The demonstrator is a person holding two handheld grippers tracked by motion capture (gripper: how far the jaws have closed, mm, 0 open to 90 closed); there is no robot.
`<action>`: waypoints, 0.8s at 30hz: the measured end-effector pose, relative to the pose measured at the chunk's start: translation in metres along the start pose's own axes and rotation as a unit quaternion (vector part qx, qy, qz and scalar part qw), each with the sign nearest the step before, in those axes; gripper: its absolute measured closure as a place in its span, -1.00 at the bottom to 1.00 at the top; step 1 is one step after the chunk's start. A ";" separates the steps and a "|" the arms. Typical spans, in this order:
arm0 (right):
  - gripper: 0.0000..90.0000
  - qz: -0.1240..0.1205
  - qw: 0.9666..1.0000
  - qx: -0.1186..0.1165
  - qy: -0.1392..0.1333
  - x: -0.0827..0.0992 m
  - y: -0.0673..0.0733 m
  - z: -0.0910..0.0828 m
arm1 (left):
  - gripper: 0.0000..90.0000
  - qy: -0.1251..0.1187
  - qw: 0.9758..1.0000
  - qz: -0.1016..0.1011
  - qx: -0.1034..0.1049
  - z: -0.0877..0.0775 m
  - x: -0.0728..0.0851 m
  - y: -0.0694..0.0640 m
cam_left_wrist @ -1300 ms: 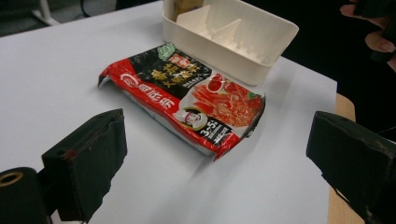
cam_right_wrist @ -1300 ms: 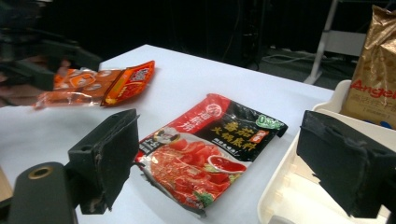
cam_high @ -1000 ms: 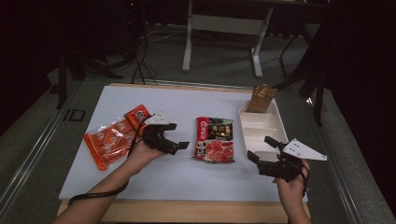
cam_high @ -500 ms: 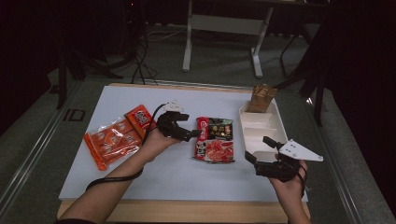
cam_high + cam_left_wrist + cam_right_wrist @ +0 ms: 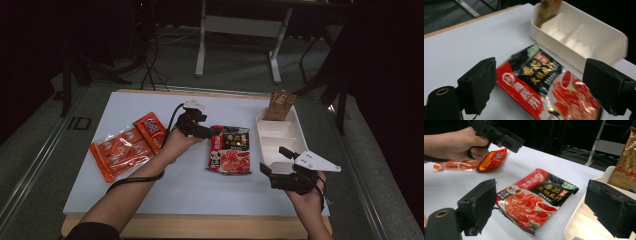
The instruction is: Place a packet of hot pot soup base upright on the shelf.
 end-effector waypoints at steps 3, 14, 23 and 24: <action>-0.77 -0.002 1.000 -0.003 0.001 0.001 0.000 0.001 | -0.68 0.017 1.000 -0.002 -0.011 0.011 -0.002 0.006; -0.76 -0.015 1.000 -0.011 0.011 0.003 0.003 0.004 | -0.54 0.053 0.997 -0.041 -0.023 0.046 0.002 0.030; -0.75 -0.015 1.000 -0.015 0.016 0.005 0.003 0.006 | -0.27 0.075 0.995 -0.062 -0.028 0.068 0.009 0.042; -0.72 -0.016 1.000 -0.015 0.017 0.005 0.003 0.007 | -0.23 0.078 0.995 -0.064 -0.027 0.069 0.010 0.043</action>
Point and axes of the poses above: each handheld gripper's, and its own axes: z roughly forward along the jaws, x roughly out of its underside, y roughly to its left, the point moved 6 cm from there along z, roughly forward along the jaws, and after that the axes turned 14 degrees about y, right-handed, at the moved point
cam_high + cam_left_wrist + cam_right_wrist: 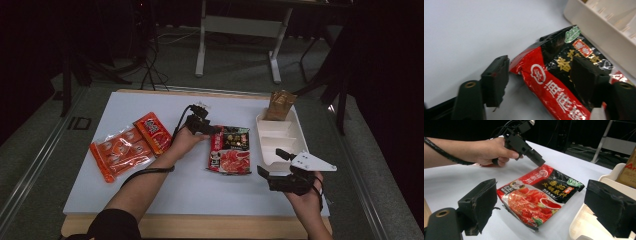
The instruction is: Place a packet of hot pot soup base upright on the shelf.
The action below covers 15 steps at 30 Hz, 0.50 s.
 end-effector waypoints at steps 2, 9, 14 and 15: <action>-0.72 0.001 1.000 -0.004 0.000 0.001 0.000 0.001 | -0.18 0.006 1.000 -0.005 -0.001 0.004 0.001 0.002; -0.72 0.000 1.000 -0.002 0.002 0.001 0.000 0.001 | -0.10 0.019 1.000 -0.018 0.001 0.019 0.002 0.007; -0.72 0.003 1.000 -0.004 0.004 0.002 -0.002 0.002 | 0.08 0.031 0.999 -0.025 0.005 0.028 0.004 0.009; -0.72 0.002 1.000 -0.005 0.005 0.002 -0.002 0.003 | 0.10 0.032 0.999 -0.026 0.005 0.029 0.005 0.010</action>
Point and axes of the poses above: each handheld gripper's, and its own axes: z roughly forward along the jaws, x roughly out of its underside, y roughly to its left, the point moved 6 cm from there along z, roughly forward along the jaws, and after that the axes turned 14 degrees about y, right-handed, at the moved point
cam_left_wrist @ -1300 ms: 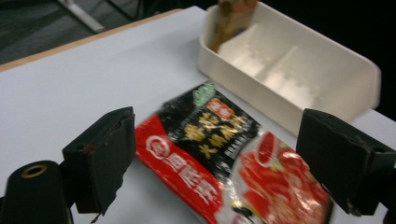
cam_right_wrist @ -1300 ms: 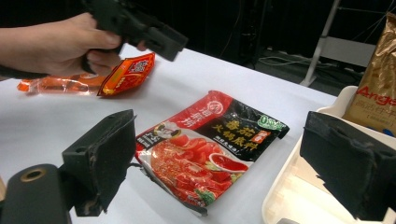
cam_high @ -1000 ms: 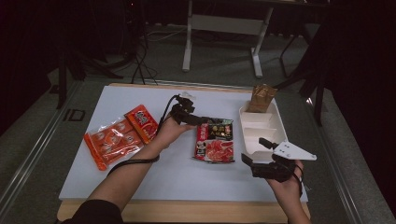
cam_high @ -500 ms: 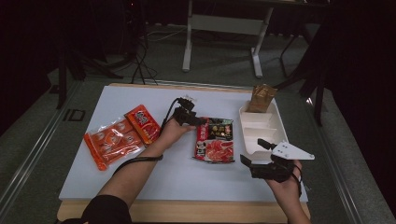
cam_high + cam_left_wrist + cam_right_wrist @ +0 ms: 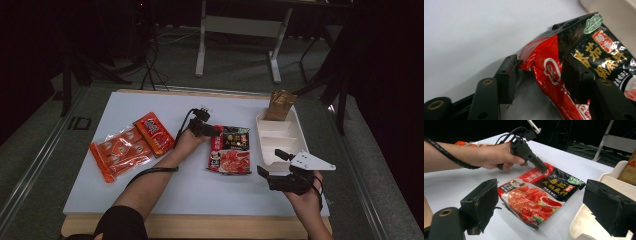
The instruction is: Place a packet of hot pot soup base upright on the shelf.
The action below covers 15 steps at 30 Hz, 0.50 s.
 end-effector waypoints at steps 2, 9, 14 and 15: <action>-0.72 0.000 1.000 0.001 0.001 0.000 0.000 0.000 | 0.11 0.005 1.000 -0.001 0.001 0.002 0.001 0.001; -0.72 0.000 1.000 0.001 0.004 0.001 -0.001 0.002 | 0.36 0.008 1.000 0.004 -0.002 0.003 0.002 -0.001; -0.72 -0.002 1.000 0.001 0.008 0.001 -0.001 0.003 | 0.67 0.028 1.000 -0.011 -0.003 0.005 0.000 -0.006; -0.72 -0.002 1.000 0.000 0.009 0.001 -0.001 0.003 | 0.69 0.031 0.999 -0.011 -0.004 0.005 0.000 -0.006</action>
Point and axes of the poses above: each handheld gripper's, and its own axes: z roughly forward along the jaws, x roughly out of its underside, y roughly to its left, the point moved 6 cm from there along z, roughly forward along the jaws, and after that the axes turned 14 degrees about y, right-handed, at the moved point
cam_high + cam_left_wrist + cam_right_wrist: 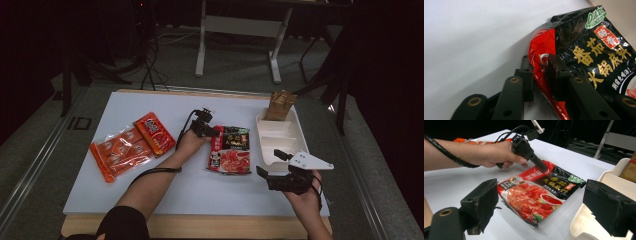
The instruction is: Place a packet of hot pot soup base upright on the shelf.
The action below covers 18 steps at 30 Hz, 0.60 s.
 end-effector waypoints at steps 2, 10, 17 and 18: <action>-0.72 -0.001 1.000 0.002 0.001 0.000 0.000 0.001 | 0.75 0.000 1.000 -0.001 -0.001 0.000 -0.001 -0.001; -0.71 0.003 1.000 -0.001 0.006 0.001 -0.001 0.003 | 0.92 -0.013 1.000 0.000 -0.004 -0.005 -0.002 -0.007; -0.71 0.005 1.000 -0.001 0.005 0.001 -0.001 0.002 | 0.93 -0.031 1.000 0.004 0.005 -0.018 -0.005 -0.014; -0.71 0.005 1.000 -0.001 0.005 0.001 -0.001 0.002 | 0.93 -0.035 0.999 0.005 0.007 -0.020 -0.006 -0.015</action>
Point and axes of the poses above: each handheld gripper's, and its own axes: z roughly forward along the jaws, x roughly out of its underside, y roughly to its left, the point moved 6 cm from there along z, roughly forward along the jaws, and after that the axes turned 14 degrees about y, right-handed, at the moved point
